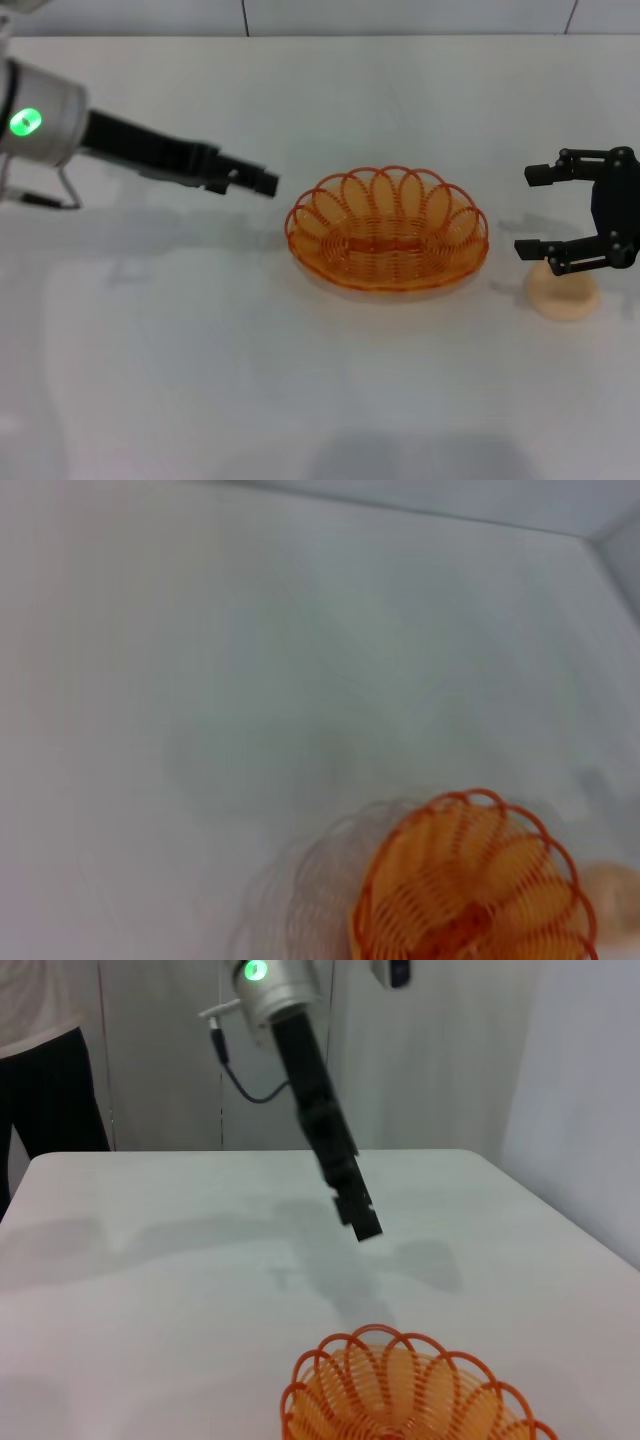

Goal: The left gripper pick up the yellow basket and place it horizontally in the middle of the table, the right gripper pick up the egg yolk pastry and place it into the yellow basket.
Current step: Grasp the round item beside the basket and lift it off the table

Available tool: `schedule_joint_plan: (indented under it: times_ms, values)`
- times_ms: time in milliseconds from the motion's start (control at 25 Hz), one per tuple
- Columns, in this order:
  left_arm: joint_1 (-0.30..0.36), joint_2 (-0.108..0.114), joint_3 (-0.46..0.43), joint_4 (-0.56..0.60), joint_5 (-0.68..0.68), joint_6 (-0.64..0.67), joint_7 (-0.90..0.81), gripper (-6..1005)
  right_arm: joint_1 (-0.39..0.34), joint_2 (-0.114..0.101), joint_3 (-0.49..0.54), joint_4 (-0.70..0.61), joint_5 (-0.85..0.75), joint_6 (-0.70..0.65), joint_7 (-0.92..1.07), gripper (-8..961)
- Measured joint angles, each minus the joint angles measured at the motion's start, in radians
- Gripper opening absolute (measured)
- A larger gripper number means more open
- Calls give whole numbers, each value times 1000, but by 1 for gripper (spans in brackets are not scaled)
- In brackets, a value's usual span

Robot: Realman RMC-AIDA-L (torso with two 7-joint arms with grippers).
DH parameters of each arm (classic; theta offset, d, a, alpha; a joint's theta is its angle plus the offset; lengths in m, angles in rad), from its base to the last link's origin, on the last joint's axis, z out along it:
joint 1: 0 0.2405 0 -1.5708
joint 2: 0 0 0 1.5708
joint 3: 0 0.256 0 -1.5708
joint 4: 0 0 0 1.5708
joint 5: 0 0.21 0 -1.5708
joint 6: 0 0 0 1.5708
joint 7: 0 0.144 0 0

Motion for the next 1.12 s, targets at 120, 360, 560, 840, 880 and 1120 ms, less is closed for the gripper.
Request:
schedule_joint_plan:
  times_ms: [120,360,560,840,880,1120]
  values:
    - [68,6,-11,37,-46,24,187,876,0,-3,0,-2,0,0,21,844]
    - [209,-2,-13,100,-149,23,558,875,0,-8,13,-11,-5,10,59,844]
    - [301,-11,-13,103,-211,32,818,873,3,-17,15,-11,-8,10,92,844]
    - [359,-37,-51,39,-218,61,1082,872,9,-30,15,-13,-32,17,147,844]
    - [357,-35,-60,19,-218,71,1105,872,9,-32,15,-13,-33,16,154,844]
    - [352,-4,-115,-50,-223,158,1203,872,14,-53,9,-20,-43,-17,198,843]
